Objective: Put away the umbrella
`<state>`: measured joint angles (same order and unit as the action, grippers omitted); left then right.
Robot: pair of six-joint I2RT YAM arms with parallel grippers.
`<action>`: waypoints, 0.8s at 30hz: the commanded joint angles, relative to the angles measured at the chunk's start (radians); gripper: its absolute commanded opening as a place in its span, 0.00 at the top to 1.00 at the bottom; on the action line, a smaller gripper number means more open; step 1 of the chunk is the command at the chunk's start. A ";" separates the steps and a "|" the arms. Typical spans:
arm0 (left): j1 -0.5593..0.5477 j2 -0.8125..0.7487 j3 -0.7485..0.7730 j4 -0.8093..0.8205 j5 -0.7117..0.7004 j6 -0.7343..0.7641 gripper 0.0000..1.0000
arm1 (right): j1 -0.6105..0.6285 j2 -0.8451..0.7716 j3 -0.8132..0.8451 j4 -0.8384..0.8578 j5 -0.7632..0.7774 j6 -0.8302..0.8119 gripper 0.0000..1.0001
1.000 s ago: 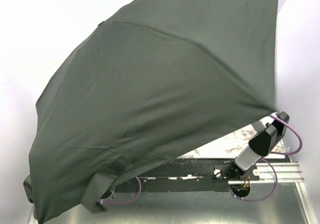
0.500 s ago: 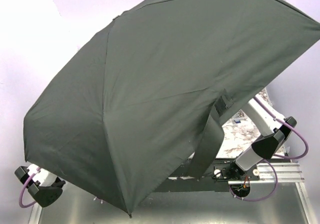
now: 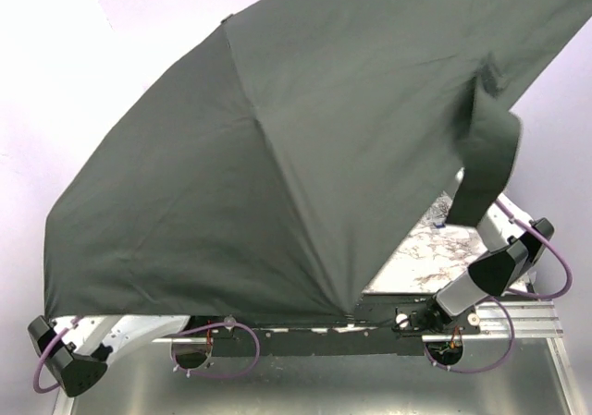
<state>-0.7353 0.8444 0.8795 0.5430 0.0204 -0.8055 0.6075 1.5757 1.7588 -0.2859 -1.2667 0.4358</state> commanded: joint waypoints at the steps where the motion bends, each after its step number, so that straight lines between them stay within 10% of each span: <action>1: -0.003 0.076 0.048 0.124 0.078 -0.025 0.17 | 0.005 -0.056 -0.049 0.222 -0.136 0.146 0.99; 6: -0.001 0.136 0.082 0.168 0.098 -0.021 0.37 | -0.001 -0.073 -0.083 0.264 -0.181 0.170 0.99; 9: -0.001 0.155 0.091 0.204 0.122 -0.004 1.00 | -0.007 -0.078 -0.113 0.325 -0.192 0.192 0.99; 12: -0.002 0.160 0.154 0.089 0.132 0.044 1.00 | -0.009 -0.082 -0.113 0.297 -0.175 0.153 0.98; 17: -0.045 0.176 0.325 -0.287 0.013 0.161 1.00 | -0.028 -0.066 0.045 -0.225 0.070 -0.334 0.39; 24: -0.112 0.216 0.417 -0.460 -0.243 0.205 1.00 | -0.018 -0.048 0.100 -0.326 0.262 -0.475 0.40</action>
<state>-0.8089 1.0344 1.2308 0.2199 -0.0227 -0.6750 0.5831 1.5311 1.8332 -0.4683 -1.1507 0.1257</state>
